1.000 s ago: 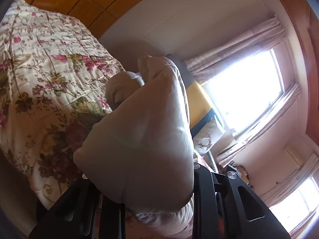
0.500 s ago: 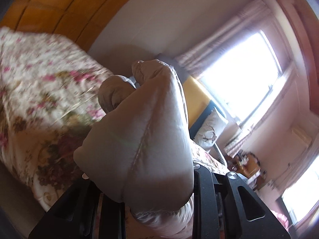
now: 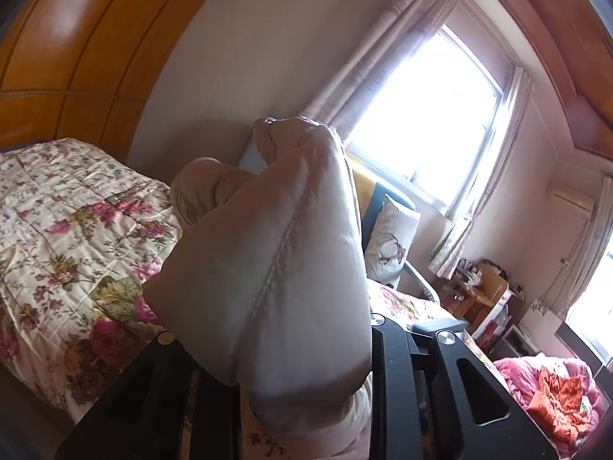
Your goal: Fold large clothes
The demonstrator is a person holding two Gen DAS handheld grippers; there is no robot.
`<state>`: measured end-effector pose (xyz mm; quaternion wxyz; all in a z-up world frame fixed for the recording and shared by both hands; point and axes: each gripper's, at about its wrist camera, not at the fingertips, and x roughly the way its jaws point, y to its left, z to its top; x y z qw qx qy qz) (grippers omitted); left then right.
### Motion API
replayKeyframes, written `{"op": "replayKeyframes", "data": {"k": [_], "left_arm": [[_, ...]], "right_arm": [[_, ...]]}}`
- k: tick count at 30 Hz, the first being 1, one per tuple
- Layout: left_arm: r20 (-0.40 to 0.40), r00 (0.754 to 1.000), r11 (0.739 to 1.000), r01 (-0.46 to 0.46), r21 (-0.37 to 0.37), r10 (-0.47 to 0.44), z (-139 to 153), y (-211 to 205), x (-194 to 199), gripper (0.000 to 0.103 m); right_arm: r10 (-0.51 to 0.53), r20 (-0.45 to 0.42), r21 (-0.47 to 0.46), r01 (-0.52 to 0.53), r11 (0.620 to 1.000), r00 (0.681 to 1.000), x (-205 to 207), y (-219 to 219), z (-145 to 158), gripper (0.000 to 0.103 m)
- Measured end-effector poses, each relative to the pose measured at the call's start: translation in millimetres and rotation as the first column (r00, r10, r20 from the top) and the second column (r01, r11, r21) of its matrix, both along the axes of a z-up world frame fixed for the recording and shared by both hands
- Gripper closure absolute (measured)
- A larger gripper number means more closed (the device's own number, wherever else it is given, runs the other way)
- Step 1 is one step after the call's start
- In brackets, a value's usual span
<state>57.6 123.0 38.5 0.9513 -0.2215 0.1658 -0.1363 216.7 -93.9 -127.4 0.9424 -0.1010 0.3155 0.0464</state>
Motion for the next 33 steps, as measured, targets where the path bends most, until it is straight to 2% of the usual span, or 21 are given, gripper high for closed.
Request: {"op": "replayKeyframes", "data": {"k": [2,4,8,11,15,18,21,24,27,33], "left_arm": [[-0.015,0.999,0.999,0.039,0.032,-0.038,-1.9,-14.8,4.7,0.079],[-0.015,0.997,0.993,0.071,0.095,-0.07,-1.4,-34.6,5.8,0.079],[0.047,0.991,0.97,0.112,0.217,-0.125,6.7,-66.2,3.2,0.078],[0.081,0.985,0.943,0.118,0.312,-0.15,11.8,-83.4,2.2,0.078],[0.078,0.984,0.935,0.124,0.333,-0.159,10.0,-92.6,5.4,0.078],[0.079,0.984,0.931,0.123,0.342,-0.159,7.0,-98.8,5.3,0.078],[0.073,0.982,0.915,0.133,0.382,-0.173,8.2,-113.1,6.3,0.077],[0.068,0.979,0.883,0.141,0.447,-0.191,9.9,-135.6,4.7,0.076],[0.059,0.972,0.852,0.167,0.497,-0.225,6.0,-156.4,7.7,0.074],[0.05,0.957,0.763,0.196,0.616,-0.286,-13.9,-204.9,10.8,0.069]], "right_arm": [[0.021,0.025,-0.078,-0.019,0.997,0.999,1.8,17.2,-14.0,0.002],[0.017,0.026,-0.114,-0.014,0.993,1.0,3.8,23.0,-17.2,0.002],[0.018,-0.016,-0.031,-0.018,0.999,1.0,4.0,-1.3,-4.2,0.002],[-0.025,0.017,0.024,0.024,0.999,1.0,-17.3,-30.7,13.9,0.002],[-0.094,0.066,0.075,0.089,0.993,0.993,-44.2,-65.6,28.9,0.002],[-0.088,-0.014,0.03,0.089,0.996,0.996,-35.6,-73.7,11.0,0.002],[-0.067,-0.009,0.074,0.067,0.995,0.998,-40.1,-82.8,6.5,0.002],[-0.069,0.001,0.169,0.068,0.983,0.998,-51.9,-104.9,20.5,0.002],[-0.152,0.014,0.236,0.145,0.961,0.988,-64.1,-140.7,32.5,0.002],[-0.346,-0.044,0.359,0.338,0.87,0.937,-73.2,-222.1,39.8,0.002]]}}
